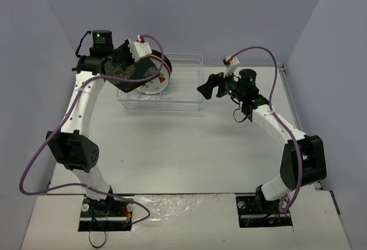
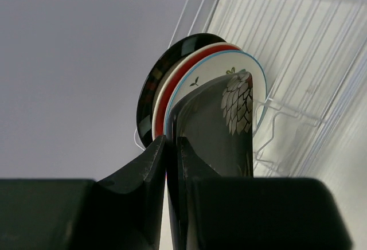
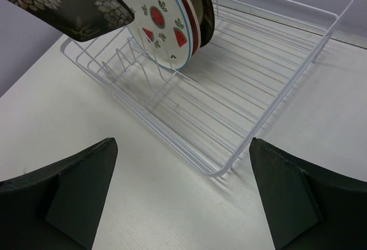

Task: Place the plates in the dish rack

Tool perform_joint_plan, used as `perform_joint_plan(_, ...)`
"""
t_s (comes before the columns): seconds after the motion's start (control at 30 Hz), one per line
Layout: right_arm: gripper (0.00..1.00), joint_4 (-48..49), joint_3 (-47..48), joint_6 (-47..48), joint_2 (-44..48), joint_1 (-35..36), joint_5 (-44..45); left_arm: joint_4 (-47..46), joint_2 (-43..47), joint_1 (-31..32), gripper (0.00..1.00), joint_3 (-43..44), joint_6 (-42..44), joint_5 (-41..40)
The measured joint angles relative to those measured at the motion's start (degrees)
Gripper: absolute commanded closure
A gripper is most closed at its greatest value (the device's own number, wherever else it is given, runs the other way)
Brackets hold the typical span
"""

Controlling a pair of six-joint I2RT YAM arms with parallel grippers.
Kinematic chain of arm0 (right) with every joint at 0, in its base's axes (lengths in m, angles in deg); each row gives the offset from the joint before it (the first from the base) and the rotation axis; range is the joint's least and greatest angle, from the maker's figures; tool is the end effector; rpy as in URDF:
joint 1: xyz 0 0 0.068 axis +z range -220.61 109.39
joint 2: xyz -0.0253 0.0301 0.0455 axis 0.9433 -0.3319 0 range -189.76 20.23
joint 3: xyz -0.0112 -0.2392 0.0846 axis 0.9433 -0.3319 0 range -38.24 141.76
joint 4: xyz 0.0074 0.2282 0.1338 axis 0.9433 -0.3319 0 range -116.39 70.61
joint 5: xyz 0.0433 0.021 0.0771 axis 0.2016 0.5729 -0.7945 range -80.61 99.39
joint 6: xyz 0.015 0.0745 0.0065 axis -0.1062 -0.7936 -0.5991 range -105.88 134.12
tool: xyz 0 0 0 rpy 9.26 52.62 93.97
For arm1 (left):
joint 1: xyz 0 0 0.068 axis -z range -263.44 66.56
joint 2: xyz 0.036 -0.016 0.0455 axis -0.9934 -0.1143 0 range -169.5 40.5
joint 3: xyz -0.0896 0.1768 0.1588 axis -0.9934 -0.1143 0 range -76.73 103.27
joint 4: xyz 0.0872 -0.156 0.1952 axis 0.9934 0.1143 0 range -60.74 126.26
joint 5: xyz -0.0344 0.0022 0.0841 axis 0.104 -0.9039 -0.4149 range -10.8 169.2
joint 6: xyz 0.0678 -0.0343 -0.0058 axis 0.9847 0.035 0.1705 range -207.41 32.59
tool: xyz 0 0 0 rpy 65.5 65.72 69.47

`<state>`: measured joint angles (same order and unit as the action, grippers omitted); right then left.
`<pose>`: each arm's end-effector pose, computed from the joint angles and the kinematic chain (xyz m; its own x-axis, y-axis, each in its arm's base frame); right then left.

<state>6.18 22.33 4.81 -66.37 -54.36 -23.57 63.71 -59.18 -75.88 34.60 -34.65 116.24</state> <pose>0.3581 0.1410 0.3013 -0.1302 0.1034 -0.9861 -0.7459 0.6450 0.1661 0.3994 -0.0922 0.4147 0.2894 0.6026 -0.7437 0.7026 0.3939 0.5926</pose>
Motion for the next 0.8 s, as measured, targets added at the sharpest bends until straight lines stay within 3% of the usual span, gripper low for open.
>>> perform_joint_plan(0.23,0.04,-0.5,-0.1,-0.5,-0.2,-1.6,-0.3,4.3,-3.0,1.6,1.00,0.4,11.2,-0.7)
perform_joint_plan(0.53,0.04,-0.6,0.0,-1.2,-2.2,-2.6,-0.9,8.9,-11.6,1.9,1.00,10.6,17.8,-1.7)
perform_joint_plan(0.8,0.04,-1.1,0.0,-1.3,-2.7,-3.5,-0.9,10.8,-13.7,4.7,1.00,12.5,21.7,-3.3)
